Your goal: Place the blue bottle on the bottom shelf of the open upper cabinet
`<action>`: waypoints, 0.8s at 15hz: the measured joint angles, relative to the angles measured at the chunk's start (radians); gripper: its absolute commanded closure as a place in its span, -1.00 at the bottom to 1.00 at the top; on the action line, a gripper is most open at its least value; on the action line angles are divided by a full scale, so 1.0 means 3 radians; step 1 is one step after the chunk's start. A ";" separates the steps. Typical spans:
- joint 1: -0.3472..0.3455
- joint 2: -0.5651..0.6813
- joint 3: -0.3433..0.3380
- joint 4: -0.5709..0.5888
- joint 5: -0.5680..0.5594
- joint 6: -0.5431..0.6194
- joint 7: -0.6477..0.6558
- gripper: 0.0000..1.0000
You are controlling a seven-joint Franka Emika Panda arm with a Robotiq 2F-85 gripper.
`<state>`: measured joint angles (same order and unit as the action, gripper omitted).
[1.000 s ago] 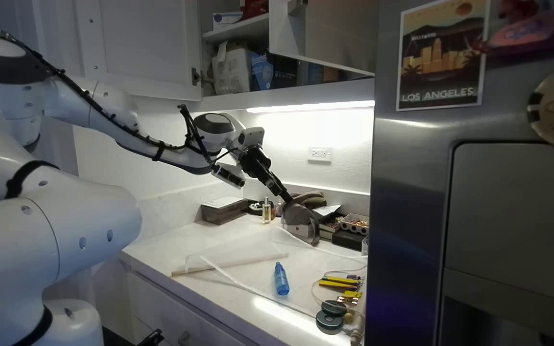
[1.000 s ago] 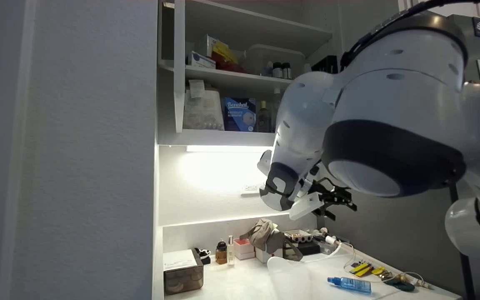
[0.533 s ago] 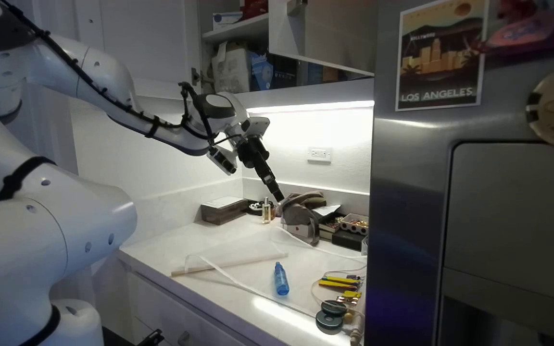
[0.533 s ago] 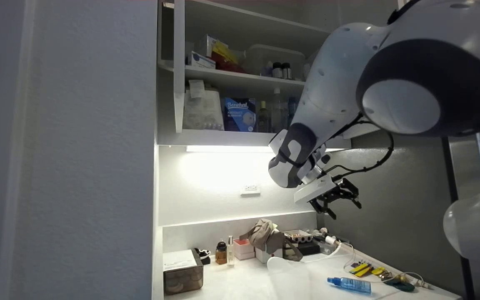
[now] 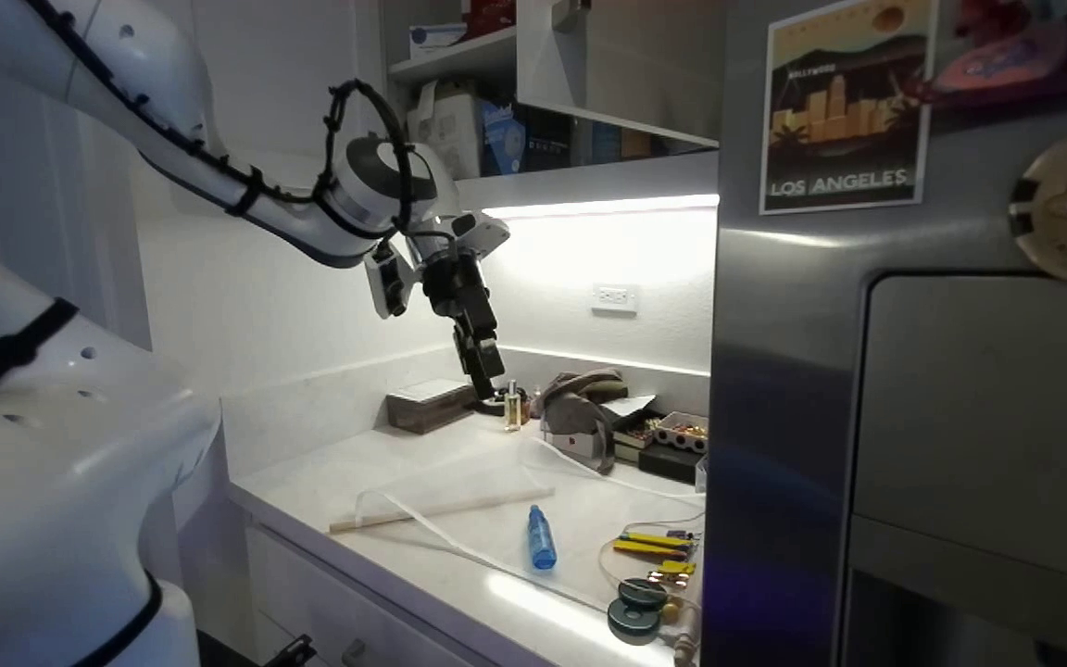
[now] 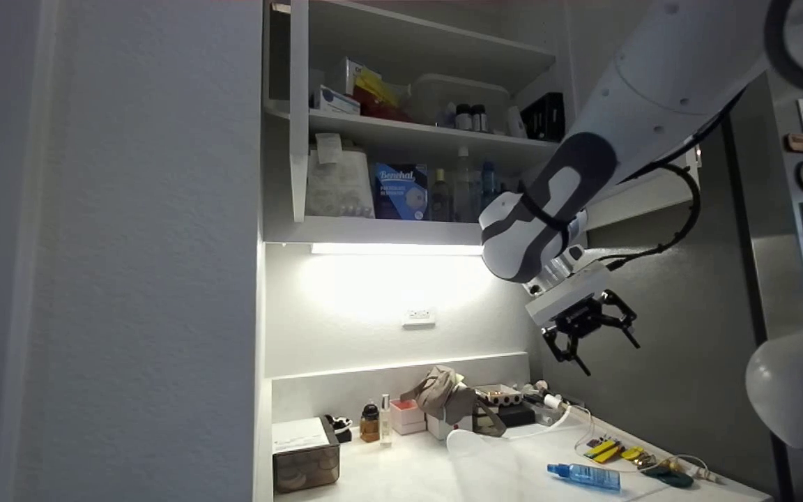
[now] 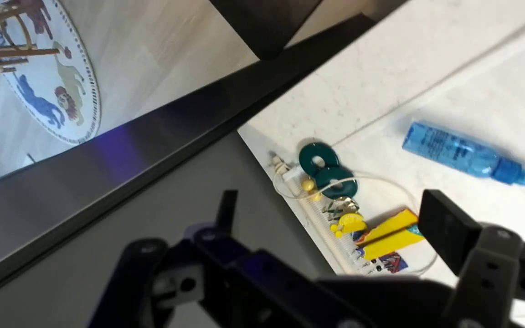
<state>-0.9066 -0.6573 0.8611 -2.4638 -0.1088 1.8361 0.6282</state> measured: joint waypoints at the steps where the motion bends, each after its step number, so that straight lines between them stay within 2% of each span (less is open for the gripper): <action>1: 0.0232 0.0039 -0.0207 -0.0056 -0.0137 -0.0068 -0.0079 -1.00; 5: 0.1124 0.0072 -0.1004 -0.0352 -0.0879 -0.0009 -0.0171 -1.00; 8: 0.1736 0.0075 -0.1533 -0.0571 -0.1274 0.0308 -0.0116 -1.00; 10: 0.2035 0.0092 -0.1805 -0.0707 -0.1358 0.0625 -0.0113 -1.00; 12: 0.2224 0.0159 -0.1992 -0.0803 -0.1377 0.0941 -0.0118 -1.00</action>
<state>-0.2394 -0.6096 0.2634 -2.7048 -0.5218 2.1184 0.5926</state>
